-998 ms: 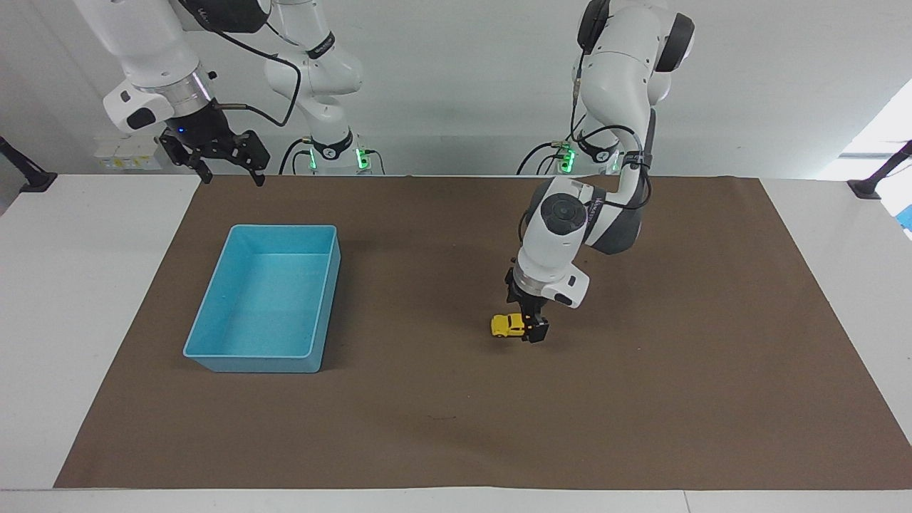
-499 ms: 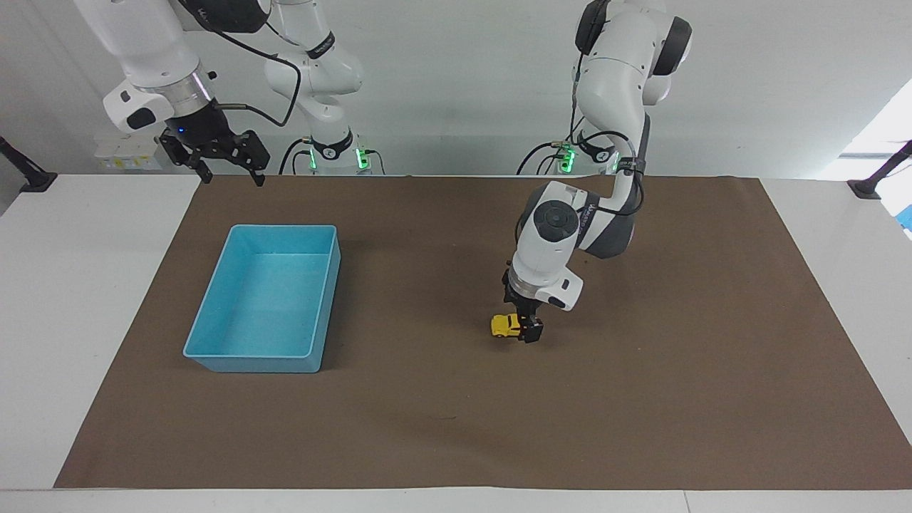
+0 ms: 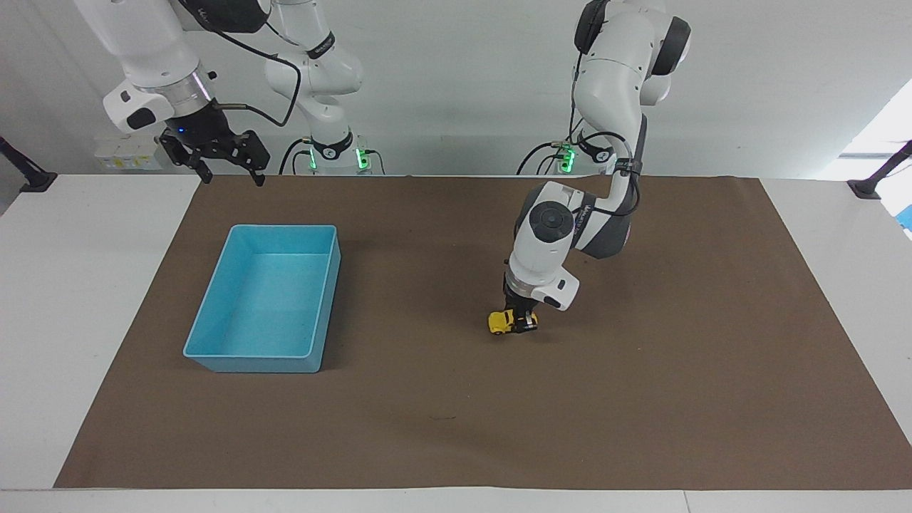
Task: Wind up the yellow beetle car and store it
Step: 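Lower the left gripper onto the top of the yellow car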
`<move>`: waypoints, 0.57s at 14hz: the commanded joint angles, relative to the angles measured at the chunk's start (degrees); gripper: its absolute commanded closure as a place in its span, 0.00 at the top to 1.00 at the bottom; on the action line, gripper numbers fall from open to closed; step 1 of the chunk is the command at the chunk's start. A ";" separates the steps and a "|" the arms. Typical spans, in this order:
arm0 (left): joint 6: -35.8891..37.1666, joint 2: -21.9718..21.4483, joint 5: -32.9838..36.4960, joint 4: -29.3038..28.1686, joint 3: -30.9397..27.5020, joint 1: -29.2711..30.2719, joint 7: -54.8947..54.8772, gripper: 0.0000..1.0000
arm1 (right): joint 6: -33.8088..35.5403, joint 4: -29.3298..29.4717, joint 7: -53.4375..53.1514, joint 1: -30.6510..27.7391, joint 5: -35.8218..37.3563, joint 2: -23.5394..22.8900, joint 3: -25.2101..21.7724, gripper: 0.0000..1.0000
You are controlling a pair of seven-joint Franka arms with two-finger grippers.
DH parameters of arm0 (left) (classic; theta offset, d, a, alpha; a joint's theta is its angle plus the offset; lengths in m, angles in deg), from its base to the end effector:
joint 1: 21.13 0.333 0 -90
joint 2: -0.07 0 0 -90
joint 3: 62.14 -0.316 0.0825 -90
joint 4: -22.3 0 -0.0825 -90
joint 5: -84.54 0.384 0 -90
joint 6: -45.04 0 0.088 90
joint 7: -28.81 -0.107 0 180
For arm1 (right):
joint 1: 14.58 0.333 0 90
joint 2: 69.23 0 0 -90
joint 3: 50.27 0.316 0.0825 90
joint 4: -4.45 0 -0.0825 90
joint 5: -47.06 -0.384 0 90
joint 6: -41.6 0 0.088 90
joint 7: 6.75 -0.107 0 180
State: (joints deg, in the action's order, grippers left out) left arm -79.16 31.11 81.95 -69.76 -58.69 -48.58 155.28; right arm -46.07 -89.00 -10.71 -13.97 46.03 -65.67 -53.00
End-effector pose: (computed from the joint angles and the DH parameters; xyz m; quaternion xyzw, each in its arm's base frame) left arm 0.5943 -0.3514 0.3160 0.6588 0.7515 -0.0317 0.0165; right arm 0.5300 -0.0185 0.6264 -0.9984 0.0528 0.0196 0.0102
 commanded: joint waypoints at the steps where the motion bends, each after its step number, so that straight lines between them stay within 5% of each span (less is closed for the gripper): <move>1: -0.96 -0.46 -0.14 -1.10 -0.90 -0.67 -1.49 0.00 | 0.58 0.91 -0.51 0.27 -0.72 -0.39 -0.35 1.00; 8: -4.56 -2.65 -0.14 -7.86 -0.99 2.58 -3.76 0.00 | 0.58 0.91 -0.51 0.27 -0.72 -0.40 -0.35 1.00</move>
State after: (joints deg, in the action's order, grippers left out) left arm -80.85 29.31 81.91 -72.86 -59.28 -47.72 154.28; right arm -46.07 -89.00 -10.71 -13.97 46.03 -65.67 -53.00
